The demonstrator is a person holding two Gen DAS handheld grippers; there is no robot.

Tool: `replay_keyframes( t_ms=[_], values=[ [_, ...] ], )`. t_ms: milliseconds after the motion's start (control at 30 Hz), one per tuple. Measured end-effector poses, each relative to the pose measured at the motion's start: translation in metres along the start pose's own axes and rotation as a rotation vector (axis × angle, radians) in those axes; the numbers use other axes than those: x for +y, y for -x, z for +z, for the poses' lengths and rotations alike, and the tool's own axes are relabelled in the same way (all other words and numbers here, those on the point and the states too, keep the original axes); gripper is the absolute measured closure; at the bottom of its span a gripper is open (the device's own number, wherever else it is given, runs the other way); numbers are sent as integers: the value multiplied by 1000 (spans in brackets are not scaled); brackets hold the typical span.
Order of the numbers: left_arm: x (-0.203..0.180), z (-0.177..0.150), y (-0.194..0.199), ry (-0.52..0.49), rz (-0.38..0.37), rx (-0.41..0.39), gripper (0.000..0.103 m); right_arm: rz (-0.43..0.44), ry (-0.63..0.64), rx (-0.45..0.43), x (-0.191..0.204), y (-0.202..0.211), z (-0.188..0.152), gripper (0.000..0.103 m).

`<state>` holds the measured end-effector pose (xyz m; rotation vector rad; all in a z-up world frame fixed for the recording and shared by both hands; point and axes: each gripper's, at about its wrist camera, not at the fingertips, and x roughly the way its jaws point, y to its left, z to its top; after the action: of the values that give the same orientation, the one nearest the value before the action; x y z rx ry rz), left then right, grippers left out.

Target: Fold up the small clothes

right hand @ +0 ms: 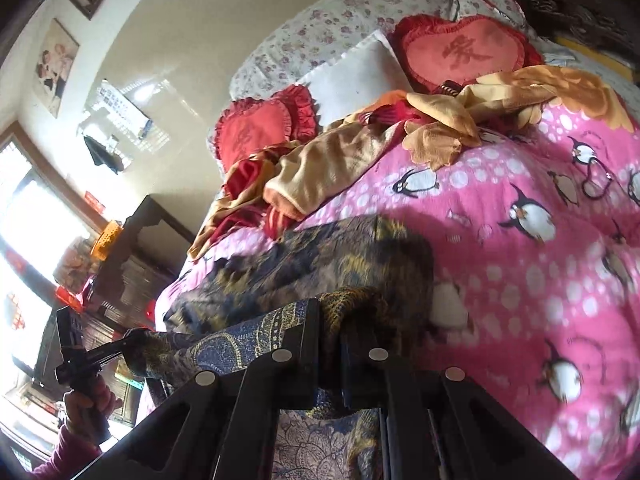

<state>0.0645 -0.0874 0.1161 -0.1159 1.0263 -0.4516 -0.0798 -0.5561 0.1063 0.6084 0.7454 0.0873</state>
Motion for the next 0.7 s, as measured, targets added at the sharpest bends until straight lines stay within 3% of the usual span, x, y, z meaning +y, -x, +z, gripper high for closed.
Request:
replay_keyframes(
  t_ms=[267, 400, 467, 500, 567, 600, 633, 667, 700],
  values=[
    [5, 20, -47, 24, 38, 28, 98, -51, -12, 26, -16, -40, 21, 96],
    [11, 23, -62, 41, 18, 61, 97, -52, -53, 76, -27, -54, 22, 96],
    [15, 23, -60, 56, -7, 71, 97, -22, -59, 65, -25, -46, 19, 92],
    [16, 23, -56, 62, -21, 72, 97, -6, -54, 61, -22, -42, 17, 85],
    [16, 21, -44, 55, -28, 70, 89, 22, -41, 60, -15, -32, 10, 67],
    [14, 19, -36, 42, -25, 59, 77, 31, -29, 60, -9, -26, 5, 59],
    [12, 17, -28, 26, -17, 42, 69, 43, -15, 63, -5, -23, 1, 58],
    [10, 14, -17, 10, -10, 16, 55, 55, 2, 72, 0, -20, -3, 58],
    [7, 9, -7, -2, -9, -12, 49, 66, 18, 85, 5, -19, -6, 58]
  ],
)
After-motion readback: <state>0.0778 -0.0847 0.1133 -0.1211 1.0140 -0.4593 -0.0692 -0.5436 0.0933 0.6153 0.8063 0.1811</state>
